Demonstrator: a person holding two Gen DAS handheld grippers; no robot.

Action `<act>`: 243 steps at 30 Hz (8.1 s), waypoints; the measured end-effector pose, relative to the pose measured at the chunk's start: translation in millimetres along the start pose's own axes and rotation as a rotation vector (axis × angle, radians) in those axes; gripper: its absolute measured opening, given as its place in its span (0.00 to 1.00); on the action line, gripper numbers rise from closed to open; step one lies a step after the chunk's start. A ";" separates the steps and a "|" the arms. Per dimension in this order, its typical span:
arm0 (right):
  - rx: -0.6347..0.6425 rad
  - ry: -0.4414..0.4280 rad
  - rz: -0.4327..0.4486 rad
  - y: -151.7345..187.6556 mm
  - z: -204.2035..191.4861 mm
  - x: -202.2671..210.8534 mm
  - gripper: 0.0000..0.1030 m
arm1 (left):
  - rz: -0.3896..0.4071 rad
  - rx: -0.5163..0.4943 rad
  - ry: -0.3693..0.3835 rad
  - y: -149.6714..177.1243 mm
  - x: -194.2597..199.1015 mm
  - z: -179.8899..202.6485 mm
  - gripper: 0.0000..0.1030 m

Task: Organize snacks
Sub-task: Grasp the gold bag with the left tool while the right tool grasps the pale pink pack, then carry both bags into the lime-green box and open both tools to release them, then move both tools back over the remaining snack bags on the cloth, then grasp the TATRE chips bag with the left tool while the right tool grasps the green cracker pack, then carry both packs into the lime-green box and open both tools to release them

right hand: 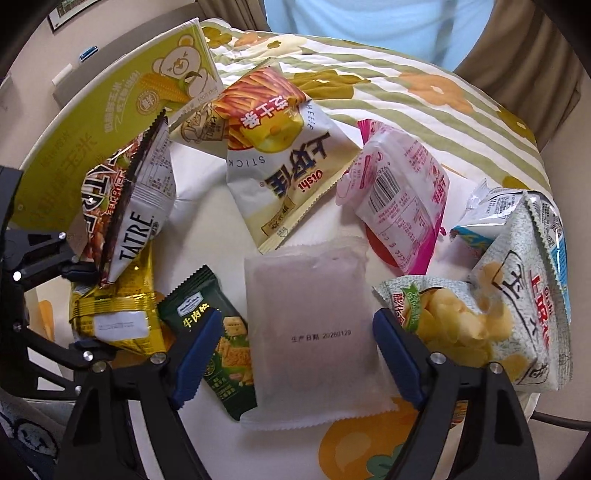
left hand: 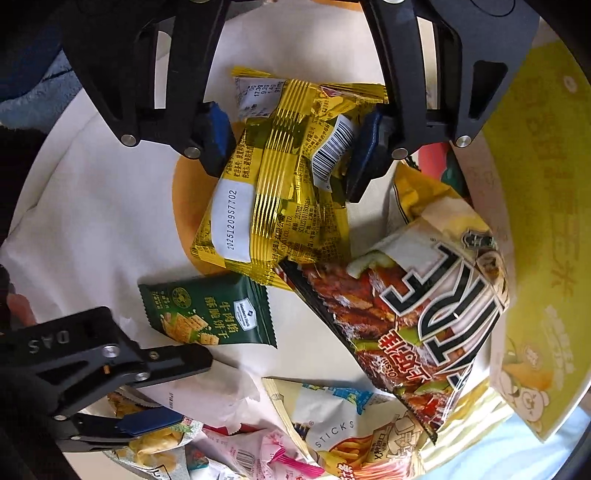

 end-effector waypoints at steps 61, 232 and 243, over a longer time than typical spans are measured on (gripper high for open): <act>0.040 -0.057 0.358 -153.3 -151.4 146.1 0.56 | 0.451 0.427 -0.171 14.6 274.9 -200.4 0.42; 0.148 -0.066 0.106 25.3 -87.3 65.6 0.42 | 0.371 0.327 -0.336 -50.9 142.1 -32.7 0.74; 0.097 -0.064 0.220 -45.1 -99.8 141.6 0.42 | 0.499 0.432 -0.365 -35.6 241.5 -92.7 0.74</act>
Point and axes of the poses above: each gripper's, at about its wrist camera, not at the fingertips, and x roughly against the way its jaws point, z to its right, y to its underside, the point moved 9 cm from there along -x, roughly the way its jaws point, and after that the axes turned 3 degrees about z, right-handed, at the moved point
